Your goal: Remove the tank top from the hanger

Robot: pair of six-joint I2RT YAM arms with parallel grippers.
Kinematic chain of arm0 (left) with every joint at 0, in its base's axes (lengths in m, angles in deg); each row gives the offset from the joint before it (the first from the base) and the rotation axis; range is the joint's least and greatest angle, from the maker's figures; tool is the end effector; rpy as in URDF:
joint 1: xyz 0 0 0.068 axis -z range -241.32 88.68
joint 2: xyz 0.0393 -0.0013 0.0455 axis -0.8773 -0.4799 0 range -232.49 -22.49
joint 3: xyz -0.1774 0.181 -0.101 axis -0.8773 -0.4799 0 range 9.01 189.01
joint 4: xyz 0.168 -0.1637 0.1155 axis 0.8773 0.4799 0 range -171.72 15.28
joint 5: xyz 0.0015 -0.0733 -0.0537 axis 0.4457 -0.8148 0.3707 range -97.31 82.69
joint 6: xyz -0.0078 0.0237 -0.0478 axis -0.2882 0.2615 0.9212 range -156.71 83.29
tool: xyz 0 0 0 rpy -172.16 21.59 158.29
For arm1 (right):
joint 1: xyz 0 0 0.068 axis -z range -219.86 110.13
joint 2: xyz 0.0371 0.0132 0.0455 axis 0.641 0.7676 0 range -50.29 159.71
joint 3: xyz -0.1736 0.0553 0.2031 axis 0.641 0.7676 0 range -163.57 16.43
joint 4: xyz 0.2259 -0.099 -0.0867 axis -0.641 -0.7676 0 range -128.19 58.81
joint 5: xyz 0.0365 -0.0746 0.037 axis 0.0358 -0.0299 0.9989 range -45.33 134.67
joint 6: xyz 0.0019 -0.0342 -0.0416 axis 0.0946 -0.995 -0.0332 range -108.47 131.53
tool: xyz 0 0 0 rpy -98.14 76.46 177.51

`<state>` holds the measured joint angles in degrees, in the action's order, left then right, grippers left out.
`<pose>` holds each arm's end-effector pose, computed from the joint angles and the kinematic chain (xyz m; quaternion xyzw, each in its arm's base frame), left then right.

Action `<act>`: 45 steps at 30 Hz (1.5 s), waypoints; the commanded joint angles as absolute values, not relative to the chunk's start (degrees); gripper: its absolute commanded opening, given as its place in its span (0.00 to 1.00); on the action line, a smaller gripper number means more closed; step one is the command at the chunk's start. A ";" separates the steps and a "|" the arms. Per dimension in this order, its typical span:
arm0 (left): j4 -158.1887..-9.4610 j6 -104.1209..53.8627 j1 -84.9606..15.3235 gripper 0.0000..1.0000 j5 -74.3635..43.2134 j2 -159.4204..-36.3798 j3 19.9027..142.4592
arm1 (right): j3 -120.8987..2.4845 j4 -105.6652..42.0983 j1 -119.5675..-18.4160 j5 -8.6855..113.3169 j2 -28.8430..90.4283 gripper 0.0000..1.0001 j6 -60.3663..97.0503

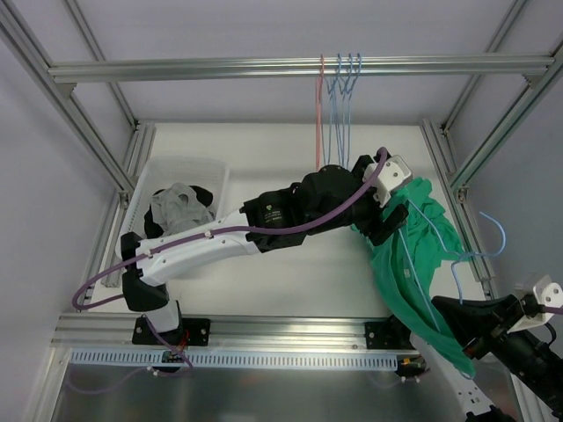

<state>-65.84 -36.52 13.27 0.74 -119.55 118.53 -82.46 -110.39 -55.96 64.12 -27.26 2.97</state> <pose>0.1079 -0.3724 0.4805 0.4007 0.6074 -0.3747 0.5745 -0.1127 -0.0202 0.4627 -0.2663 0.6757 0.1670 0.6668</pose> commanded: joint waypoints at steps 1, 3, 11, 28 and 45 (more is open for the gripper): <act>-68.97 -39.08 13.48 0.76 3.67 -119.61 121.51 | -83.94 -113.02 -57.09 67.16 -27.79 0.00 3.36; -68.98 -39.26 13.48 0.39 5.33 -119.79 121.60 | -84.12 -112.93 -57.70 66.91 -27.96 0.00 3.18; -69.76 -38.12 13.48 0.00 13.59 -113.29 116.25 | -82.63 -113.01 -59.55 65.68 -28.14 0.00 1.60; -70.12 -23.36 13.48 0.00 31.57 -87.13 96.66 | -89.30 -105.99 -75.55 89.44 -26.56 0.00 -7.37; -89.98 -13.95 14.97 0.00 -11.19 -64.51 53.58 | -40.29 -9.55 -69.31 66.86 -25.68 0.00 24.97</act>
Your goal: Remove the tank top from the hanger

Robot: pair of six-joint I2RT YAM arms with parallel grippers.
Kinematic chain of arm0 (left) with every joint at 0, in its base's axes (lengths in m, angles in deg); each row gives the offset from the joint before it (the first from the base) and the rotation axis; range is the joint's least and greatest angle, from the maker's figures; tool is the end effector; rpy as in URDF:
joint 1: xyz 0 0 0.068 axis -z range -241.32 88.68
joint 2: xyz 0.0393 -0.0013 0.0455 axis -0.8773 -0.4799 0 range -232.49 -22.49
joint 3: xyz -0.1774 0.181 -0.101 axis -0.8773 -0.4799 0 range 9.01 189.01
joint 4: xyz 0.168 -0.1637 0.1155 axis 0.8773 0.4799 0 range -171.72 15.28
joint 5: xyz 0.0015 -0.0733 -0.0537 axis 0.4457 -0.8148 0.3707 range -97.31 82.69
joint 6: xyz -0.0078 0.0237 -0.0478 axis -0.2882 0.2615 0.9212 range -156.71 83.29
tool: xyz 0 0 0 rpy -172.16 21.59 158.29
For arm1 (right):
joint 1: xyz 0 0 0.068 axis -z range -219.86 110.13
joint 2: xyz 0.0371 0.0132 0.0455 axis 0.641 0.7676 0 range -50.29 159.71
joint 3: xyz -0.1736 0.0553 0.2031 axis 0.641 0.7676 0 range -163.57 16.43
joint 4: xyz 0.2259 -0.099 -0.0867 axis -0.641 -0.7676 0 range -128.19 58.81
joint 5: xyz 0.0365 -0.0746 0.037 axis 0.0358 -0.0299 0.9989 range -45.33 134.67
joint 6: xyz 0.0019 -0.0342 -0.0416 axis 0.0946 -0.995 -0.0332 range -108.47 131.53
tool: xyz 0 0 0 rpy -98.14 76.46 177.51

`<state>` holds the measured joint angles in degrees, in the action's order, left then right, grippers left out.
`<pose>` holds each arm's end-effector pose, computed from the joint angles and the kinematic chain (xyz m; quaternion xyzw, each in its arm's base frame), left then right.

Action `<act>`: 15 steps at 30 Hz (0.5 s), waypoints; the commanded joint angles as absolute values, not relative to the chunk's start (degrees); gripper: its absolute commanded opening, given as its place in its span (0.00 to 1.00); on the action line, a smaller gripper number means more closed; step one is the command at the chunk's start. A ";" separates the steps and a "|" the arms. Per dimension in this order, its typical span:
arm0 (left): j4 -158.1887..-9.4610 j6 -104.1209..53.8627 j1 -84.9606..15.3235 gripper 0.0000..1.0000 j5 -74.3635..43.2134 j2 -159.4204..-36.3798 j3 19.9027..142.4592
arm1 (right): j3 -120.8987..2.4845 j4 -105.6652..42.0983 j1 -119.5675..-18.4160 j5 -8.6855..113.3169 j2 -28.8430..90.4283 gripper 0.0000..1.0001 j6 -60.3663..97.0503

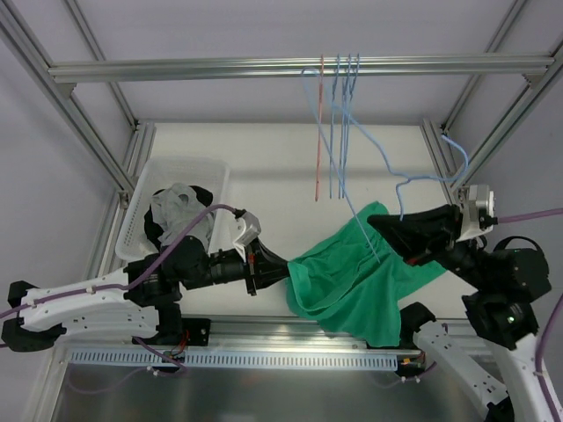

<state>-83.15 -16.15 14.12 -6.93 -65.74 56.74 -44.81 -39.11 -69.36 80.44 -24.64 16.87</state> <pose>0.0446 -0.1705 0.3846 0.3064 0.5955 -0.5504 0.4986 0.0224 0.0366 0.4669 -0.3600 0.4267 0.3954 0.7294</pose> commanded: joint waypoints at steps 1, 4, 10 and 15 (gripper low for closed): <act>-89.98 -13.77 14.97 0.00 -10.05 -63.98 52.27 | -35.56 -6.26 -69.31 60.38 -25.94 0.00 26.37; -89.55 -11.75 14.97 0.00 -3.02 -63.10 47.43 | -31.40 0.69 -69.31 49.82 -28.31 0.00 21.75; -89.46 -7.98 14.97 0.00 4.19 -65.20 41.36 | -25.05 6.89 -69.31 36.52 -34.20 0.00 8.66; -83.49 -0.95 14.97 0.00 16.57 -65.39 39.86 | -32.68 -14.89 -69.22 32.21 -37.01 0.00 -0.07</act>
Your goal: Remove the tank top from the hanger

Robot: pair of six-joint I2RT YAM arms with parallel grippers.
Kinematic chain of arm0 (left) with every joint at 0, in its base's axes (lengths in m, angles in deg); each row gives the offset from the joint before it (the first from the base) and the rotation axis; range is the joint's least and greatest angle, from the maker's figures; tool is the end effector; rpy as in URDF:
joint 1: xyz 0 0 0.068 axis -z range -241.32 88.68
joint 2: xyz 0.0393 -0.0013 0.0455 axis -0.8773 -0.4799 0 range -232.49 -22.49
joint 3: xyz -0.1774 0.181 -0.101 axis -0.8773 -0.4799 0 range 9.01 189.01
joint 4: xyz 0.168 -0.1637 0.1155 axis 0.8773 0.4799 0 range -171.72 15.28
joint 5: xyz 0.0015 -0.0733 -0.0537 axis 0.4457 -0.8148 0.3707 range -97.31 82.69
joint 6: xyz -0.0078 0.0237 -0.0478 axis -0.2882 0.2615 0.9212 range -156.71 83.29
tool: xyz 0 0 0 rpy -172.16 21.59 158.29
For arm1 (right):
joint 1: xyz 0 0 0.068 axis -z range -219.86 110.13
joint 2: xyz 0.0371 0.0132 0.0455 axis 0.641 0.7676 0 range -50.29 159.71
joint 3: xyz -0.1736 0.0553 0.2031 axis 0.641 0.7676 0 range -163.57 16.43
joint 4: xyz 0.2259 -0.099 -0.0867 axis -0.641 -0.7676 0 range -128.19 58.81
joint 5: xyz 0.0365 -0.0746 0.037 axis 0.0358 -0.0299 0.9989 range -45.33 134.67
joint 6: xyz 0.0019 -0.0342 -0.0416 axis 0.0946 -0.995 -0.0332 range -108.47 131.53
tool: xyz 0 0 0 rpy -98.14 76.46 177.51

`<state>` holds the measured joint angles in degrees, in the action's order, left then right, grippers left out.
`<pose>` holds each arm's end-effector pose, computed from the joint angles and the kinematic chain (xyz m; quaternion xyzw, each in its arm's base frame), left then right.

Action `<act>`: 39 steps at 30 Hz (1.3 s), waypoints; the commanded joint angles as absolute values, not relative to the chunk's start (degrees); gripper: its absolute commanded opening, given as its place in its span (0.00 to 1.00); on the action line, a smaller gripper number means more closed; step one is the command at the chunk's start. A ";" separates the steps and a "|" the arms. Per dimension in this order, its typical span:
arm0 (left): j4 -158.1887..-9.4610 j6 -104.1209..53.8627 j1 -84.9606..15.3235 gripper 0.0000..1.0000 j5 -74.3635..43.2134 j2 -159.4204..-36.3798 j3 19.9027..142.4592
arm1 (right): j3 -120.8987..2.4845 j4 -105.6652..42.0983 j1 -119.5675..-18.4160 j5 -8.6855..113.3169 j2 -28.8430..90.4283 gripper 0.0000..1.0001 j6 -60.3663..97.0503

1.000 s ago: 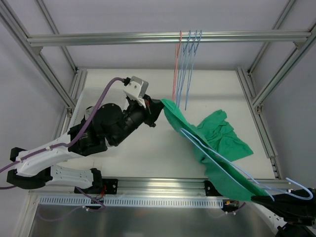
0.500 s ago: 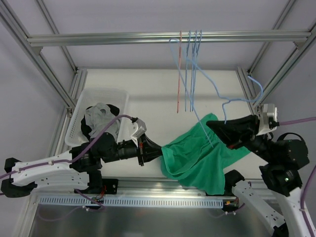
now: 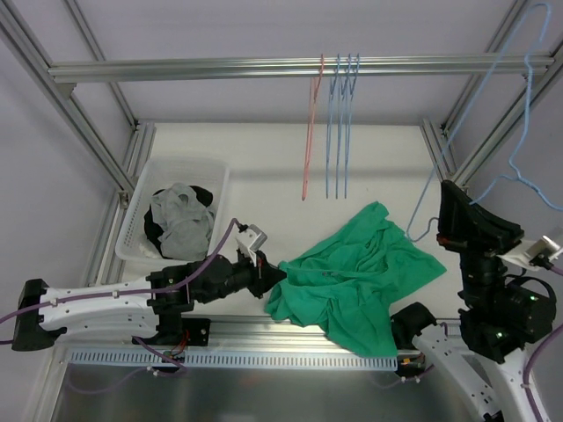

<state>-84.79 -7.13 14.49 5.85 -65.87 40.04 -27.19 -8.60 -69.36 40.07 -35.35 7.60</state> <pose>0.0539 -0.1798 0.2835 0.2289 0.7253 -0.4588 0.4594 0.0184 0.0071 0.4372 -0.0590 0.3283 0.1956 0.9222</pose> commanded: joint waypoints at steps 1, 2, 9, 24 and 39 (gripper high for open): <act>-81.83 0.72 14.97 0.00 21.55 -65.12 39.95 | -35.49 -20.32 -69.13 31.41 -36.67 0.00 0.01; -79.11 4.39 14.97 0.00 23.86 -64.95 40.21 | -39.17 -35.60 -69.22 31.93 -35.79 0.00 0.27; -70.03 6.98 14.97 0.07 31.71 -63.72 41.79 | -56.08 -74.50 -69.31 36.58 -28.14 0.00 8.35; -66.08 -1.02 14.80 0.99 26.09 -62.93 46.80 | -67.66 -80.23 -69.31 42.66 -6.45 0.00 7.84; -61.77 -0.15 14.88 0.99 20.81 -57.04 42.68 | -96.06 -81.55 -65.45 39.40 27.31 0.00 5.02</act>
<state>-62.94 -0.28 14.47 22.20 -58.63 43.93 -91.67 -82.45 -66.89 40.82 25.46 6.27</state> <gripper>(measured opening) 0.986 0.033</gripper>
